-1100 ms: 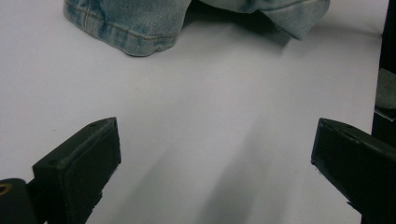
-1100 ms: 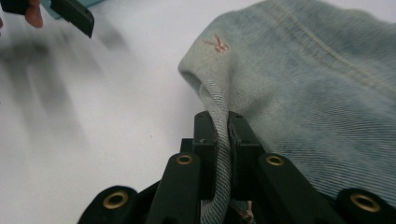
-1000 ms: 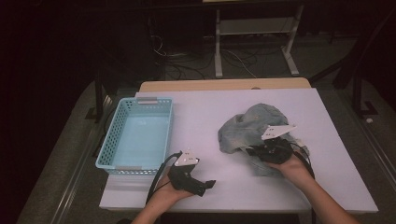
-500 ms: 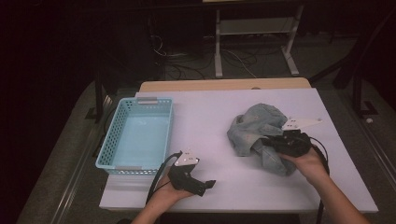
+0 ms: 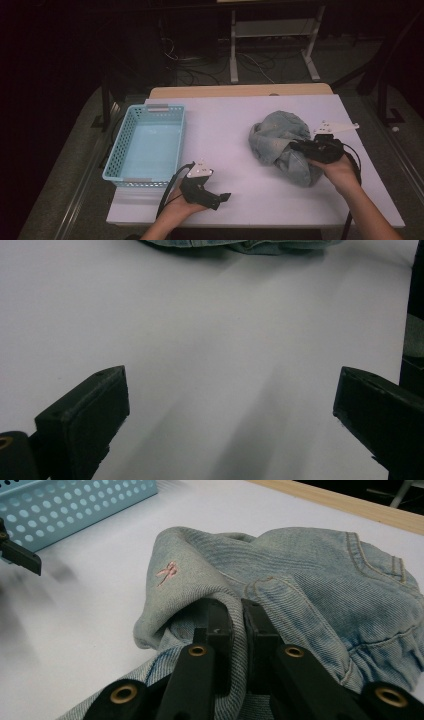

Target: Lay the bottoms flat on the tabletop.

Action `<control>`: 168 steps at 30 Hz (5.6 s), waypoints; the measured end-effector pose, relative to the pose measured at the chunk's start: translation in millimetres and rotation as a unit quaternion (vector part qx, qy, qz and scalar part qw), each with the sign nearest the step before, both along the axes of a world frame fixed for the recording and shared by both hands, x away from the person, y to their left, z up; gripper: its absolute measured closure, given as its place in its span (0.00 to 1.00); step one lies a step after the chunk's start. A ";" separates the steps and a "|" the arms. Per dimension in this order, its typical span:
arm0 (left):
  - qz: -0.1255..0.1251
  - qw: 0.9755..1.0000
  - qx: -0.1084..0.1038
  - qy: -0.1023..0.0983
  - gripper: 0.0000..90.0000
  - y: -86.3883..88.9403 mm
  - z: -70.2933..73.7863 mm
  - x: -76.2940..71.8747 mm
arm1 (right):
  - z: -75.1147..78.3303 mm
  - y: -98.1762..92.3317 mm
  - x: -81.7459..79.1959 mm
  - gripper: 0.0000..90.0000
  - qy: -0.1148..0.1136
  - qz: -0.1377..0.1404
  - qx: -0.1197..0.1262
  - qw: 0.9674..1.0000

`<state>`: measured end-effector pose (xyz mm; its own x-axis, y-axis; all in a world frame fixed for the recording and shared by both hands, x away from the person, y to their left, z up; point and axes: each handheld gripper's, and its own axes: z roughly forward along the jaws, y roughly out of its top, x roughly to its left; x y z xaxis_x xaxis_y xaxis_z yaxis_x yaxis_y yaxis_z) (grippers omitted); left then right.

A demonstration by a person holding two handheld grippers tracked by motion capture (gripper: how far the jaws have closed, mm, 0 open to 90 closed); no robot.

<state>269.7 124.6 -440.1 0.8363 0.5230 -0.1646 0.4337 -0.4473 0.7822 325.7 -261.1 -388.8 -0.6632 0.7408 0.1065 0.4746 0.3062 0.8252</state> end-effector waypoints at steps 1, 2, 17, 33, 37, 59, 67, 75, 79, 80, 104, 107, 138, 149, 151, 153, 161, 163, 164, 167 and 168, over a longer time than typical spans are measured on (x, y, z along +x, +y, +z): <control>-0.001 1.000 0.000 0.000 0.02 -0.2 0.0 0.0 | 0.0 -0.5 0.2 0.92 0.001 -0.001 0.000 1.000; -0.001 1.000 0.001 0.000 0.02 -0.5 0.0 -0.2 | 0.0 -0.9 0.3 0.92 0.001 -0.001 0.001 1.000; -0.003 1.000 0.001 0.000 0.02 -1.1 -0.2 -0.4 | 3.9 -22.6 3.6 0.92 -0.015 -0.040 0.000 0.999; -0.004 1.000 0.002 0.002 0.02 -1.7 -0.6 -1.1 | -6.0 -52.3 14.0 0.92 0.003 -0.087 -0.007 0.996; -0.002 1.000 0.002 0.002 0.02 -1.4 -0.9 -0.8 | -15.4 -52.1 19.6 0.92 0.025 -0.085 -0.015 0.996; -0.005 1.000 0.003 0.003 0.02 -3.2 -1.4 0.0 | 16.8 -28.2 -0.2 0.50 0.006 0.004 0.034 0.999; -0.003 1.000 0.002 0.003 0.02 -2.1 -1.6 0.8 | 42.6 4.6 -12.5 0.44 -0.028 0.052 0.041 0.997; -0.004 1.000 0.004 0.003 0.02 -3.2 -1.6 0.2 | 37.1 41.6 -12.3 0.44 -0.020 0.100 0.023 0.995; -0.002 1.000 0.003 0.004 0.02 -2.7 -2.0 0.8 | 26.0 57.8 -9.1 0.44 -0.009 0.113 0.005 0.994; -0.002 1.000 0.002 0.003 0.02 -2.7 -1.9 0.8 | 23.1 61.6 -8.3 0.44 -0.006 0.117 -0.001 0.993; -0.004 1.000 0.005 0.003 0.02 -2.3 -1.4 -0.6 | -22.5 77.0 6.1 0.82 0.046 0.113 -0.087 0.989; -0.003 1.000 0.004 0.003 0.02 -2.0 -1.3 -0.2 | -22.6 76.9 6.5 0.82 0.046 0.114 -0.086 0.989; -0.005 1.000 0.004 0.003 0.02 -2.6 -1.5 -0.2 | 10.4 25.2 5.2 0.92 -0.017 0.044 -0.004 0.999; -0.005 1.000 0.004 0.003 0.02 -2.4 -1.4 0.0 | 20.2 -2.5 4.3 0.92 -0.033 0.007 0.020 0.999; -0.005 1.000 0.004 0.003 0.02 -2.4 -1.3 -0.1 | 21.6 -5.8 4.0 0.92 -0.036 0.002 0.021 0.999; -0.005 1.000 0.003 0.003 0.02 -2.2 -1.1 -0.2 | 23.3 -9.5 3.7 0.92 -0.040 -0.004 0.025 0.999; -0.005 1.000 0.003 0.003 0.02 -2.1 -1.1 -0.2 | 30.7 -26.0 1.7 0.92 -0.055 -0.031 0.038 0.997; -0.005 1.000 0.003 0.003 0.02 -2.2 -1.1 -0.2 | 31.6 -30.6 1.6 0.92 -0.057 -0.038 0.040 0.997; -0.005 1.000 0.003 0.003 0.02 -2.2 -1.0 -0.3 | 32.0 -33.1 1.4 0.92 -0.058 -0.043 0.041 0.996; -0.004 1.000 0.003 0.003 0.02 -2.1 -1.0 -0.3 | 32.8 -41.9 1.7 0.92 -0.062 -0.058 0.043 0.995; -0.004 1.000 0.003 0.003 0.02 -2.0 -1.0 -0.3 | 32.7 -45.2 2.2 0.92 -0.063 -0.063 0.043 0.995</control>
<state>269.5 122.6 -441.1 0.8394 0.5174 -0.1666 0.4347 -0.4549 0.7772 327.9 -306.4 -356.1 -0.5780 0.8104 0.0958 0.3960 0.1759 0.9013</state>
